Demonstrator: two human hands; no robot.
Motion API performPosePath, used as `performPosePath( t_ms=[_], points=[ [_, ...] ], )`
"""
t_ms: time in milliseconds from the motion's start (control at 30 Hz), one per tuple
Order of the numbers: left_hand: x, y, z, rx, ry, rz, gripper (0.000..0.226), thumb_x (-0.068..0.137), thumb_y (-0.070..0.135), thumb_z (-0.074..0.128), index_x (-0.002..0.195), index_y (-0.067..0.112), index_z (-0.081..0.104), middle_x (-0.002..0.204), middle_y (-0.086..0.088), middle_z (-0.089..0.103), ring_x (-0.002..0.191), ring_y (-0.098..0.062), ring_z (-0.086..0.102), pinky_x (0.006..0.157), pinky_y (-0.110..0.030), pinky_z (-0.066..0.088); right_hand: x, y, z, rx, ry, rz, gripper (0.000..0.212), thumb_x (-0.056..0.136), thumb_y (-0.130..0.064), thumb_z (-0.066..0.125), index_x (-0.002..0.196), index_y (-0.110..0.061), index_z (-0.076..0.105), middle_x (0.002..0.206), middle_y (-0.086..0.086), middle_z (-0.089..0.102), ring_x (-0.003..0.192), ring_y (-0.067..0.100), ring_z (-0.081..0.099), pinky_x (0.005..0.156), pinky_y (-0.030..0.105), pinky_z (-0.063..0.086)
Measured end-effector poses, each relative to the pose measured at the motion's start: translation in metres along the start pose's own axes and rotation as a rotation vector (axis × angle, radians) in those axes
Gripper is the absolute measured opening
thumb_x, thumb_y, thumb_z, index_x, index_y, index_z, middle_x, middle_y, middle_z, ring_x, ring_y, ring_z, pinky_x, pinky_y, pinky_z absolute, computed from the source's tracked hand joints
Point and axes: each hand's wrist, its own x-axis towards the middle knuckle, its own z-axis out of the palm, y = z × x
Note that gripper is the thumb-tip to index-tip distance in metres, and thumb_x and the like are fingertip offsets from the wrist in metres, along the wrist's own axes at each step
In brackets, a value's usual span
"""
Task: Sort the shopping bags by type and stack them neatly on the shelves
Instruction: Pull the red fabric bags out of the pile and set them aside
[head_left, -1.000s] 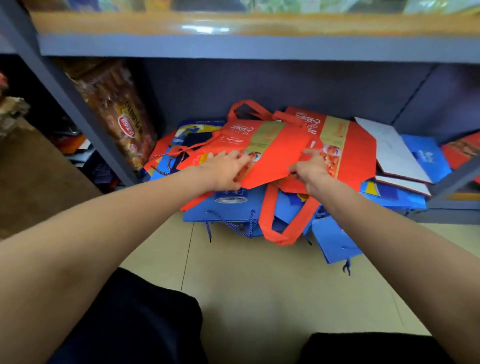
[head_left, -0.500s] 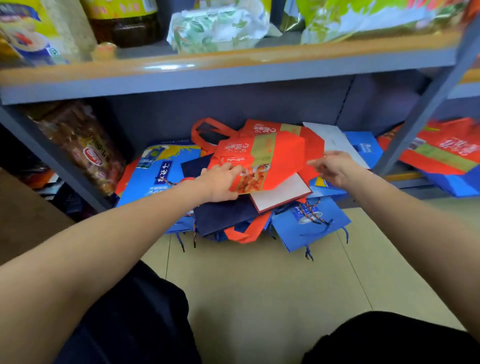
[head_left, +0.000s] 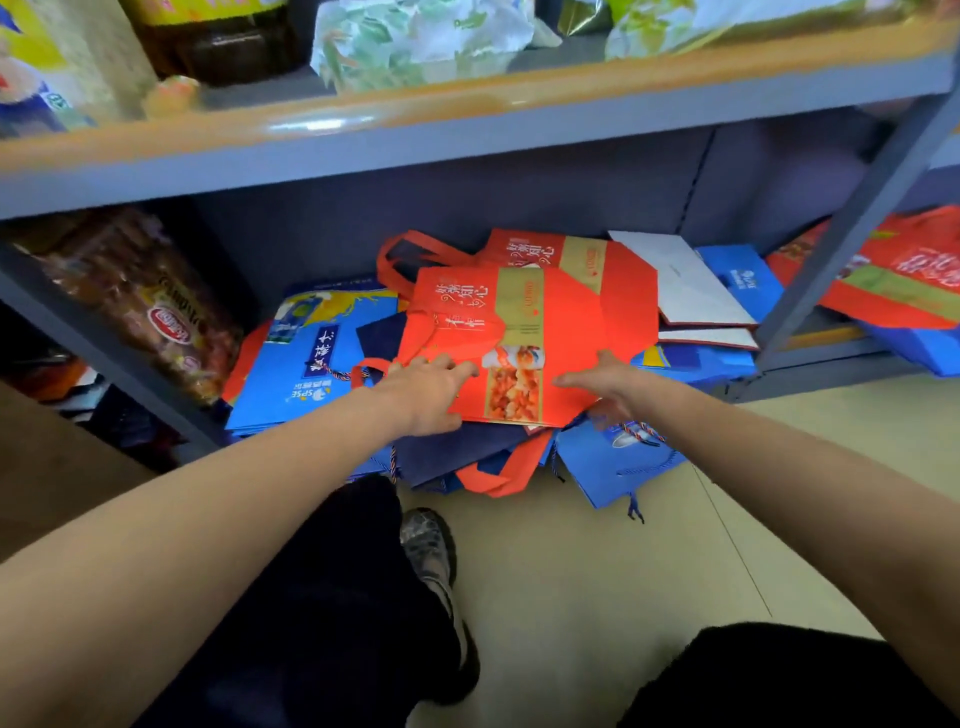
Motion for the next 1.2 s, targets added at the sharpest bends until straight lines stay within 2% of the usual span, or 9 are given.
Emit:
performPosePath(
  t_ms=[133, 267, 367, 500, 633, 767, 900, 1100, 1200],
  points=[
    [0.004, -0.005, -0.003, -0.042, 0.076, 0.028, 0.064, 0.091, 0.031, 0.053, 0.145, 0.025, 0.020, 0.142, -0.007, 0.032, 0.128, -0.033, 0.034, 0.101, -0.049, 0.030, 0.028, 0.005, 0.014, 0.212, 0.303, -0.011, 0.072, 0.072, -0.010, 0.077, 0.130, -0.014, 0.034, 0.129, 0.013, 0.043, 0.087, 0.026, 0.057, 0.061, 0.037, 0.053],
    [0.001, -0.012, -0.003, -0.056, 0.093, -0.014, 0.063, 0.091, 0.030, 0.052, 0.145, 0.024, 0.021, 0.141, -0.008, 0.033, 0.127, -0.034, 0.035, 0.099, -0.048, 0.032, 0.031, -0.017, 0.009, 0.285, 0.251, -0.073, 0.054, 0.075, 0.009, 0.066, 0.120, -0.009, 0.042, 0.085, 0.016, 0.056, 0.054, 0.017, 0.046, 0.039, 0.024, 0.044],
    [-0.004, -0.014, -0.003, -0.093, 0.085, -0.051, 0.063, 0.090, 0.030, 0.054, 0.144, 0.021, 0.023, 0.141, -0.009, 0.034, 0.127, -0.034, 0.036, 0.099, -0.048, 0.032, 0.012, -0.031, 0.013, 0.219, 0.083, -0.042, 0.039, 0.083, 0.000, 0.066, 0.116, -0.007, 0.046, 0.084, 0.006, 0.055, 0.073, 0.020, 0.059, 0.053, 0.024, 0.053],
    [-0.009, -0.007, -0.001, -0.105, 0.033, -0.069, 0.065, 0.091, 0.029, 0.054, 0.146, 0.020, 0.020, 0.142, -0.010, 0.032, 0.129, -0.035, 0.034, 0.103, -0.051, 0.030, 0.006, -0.031, 0.037, 0.192, 0.013, -0.028, 0.077, 0.083, -0.013, 0.069, 0.144, -0.017, 0.023, 0.128, 0.008, 0.047, 0.105, 0.029, 0.057, 0.078, 0.035, 0.049],
    [-0.008, -0.002, 0.005, -0.089, 0.049, -0.024, 0.062, 0.090, 0.029, 0.053, 0.144, 0.018, 0.023, 0.142, -0.010, 0.032, 0.128, -0.035, 0.034, 0.102, -0.050, 0.030, 0.023, -0.034, 0.076, 0.343, 0.184, -0.138, 0.082, 0.078, -0.009, 0.072, 0.142, -0.030, 0.027, 0.119, 0.012, 0.047, 0.068, 0.024, 0.050, 0.059, 0.035, 0.047],
    [-0.002, -0.014, -0.001, -0.127, 0.143, -0.030, 0.060, 0.090, 0.027, 0.053, 0.143, 0.018, 0.025, 0.141, -0.010, 0.033, 0.127, -0.033, 0.036, 0.100, -0.047, 0.033, 0.031, -0.052, 0.076, 0.267, 0.378, -0.251, 0.062, 0.083, 0.005, 0.056, 0.137, -0.020, 0.038, 0.133, 0.013, 0.042, 0.091, 0.025, 0.054, 0.078, 0.029, 0.047],
    [0.000, -0.023, -0.008, -0.190, 0.268, -0.067, 0.059, 0.090, 0.027, 0.053, 0.142, 0.017, 0.027, 0.138, -0.009, 0.035, 0.124, -0.033, 0.037, 0.098, -0.046, 0.035, 0.026, -0.060, 0.014, 0.100, 0.534, -0.365, 0.061, 0.085, 0.005, 0.046, 0.140, -0.017, 0.034, 0.136, 0.012, 0.040, 0.115, 0.029, 0.050, 0.096, 0.032, 0.040],
    [0.027, 0.015, -0.004, -0.230, 0.267, 0.040, 0.066, 0.087, 0.033, 0.057, 0.144, 0.022, 0.025, 0.143, -0.010, 0.028, 0.125, -0.038, 0.035, 0.099, -0.048, 0.038, -0.008, 0.022, -0.129, -0.310, 0.341, -0.167, 0.071, 0.083, 0.014, 0.038, 0.143, -0.024, 0.030, 0.116, 0.015, 0.048, 0.075, 0.025, 0.051, 0.054, 0.029, 0.045],
    [0.052, 0.080, 0.008, -0.361, 0.199, 0.130, 0.075, 0.083, 0.037, 0.063, 0.145, 0.027, 0.023, 0.146, -0.013, 0.023, 0.132, -0.039, 0.028, 0.105, -0.050, 0.033, -0.027, 0.070, -0.180, -0.649, 0.478, -0.149, 0.063, 0.083, 0.007, 0.046, 0.141, -0.016, 0.037, 0.134, 0.020, 0.047, 0.115, 0.035, 0.051, 0.089, 0.033, 0.045]
  ],
)
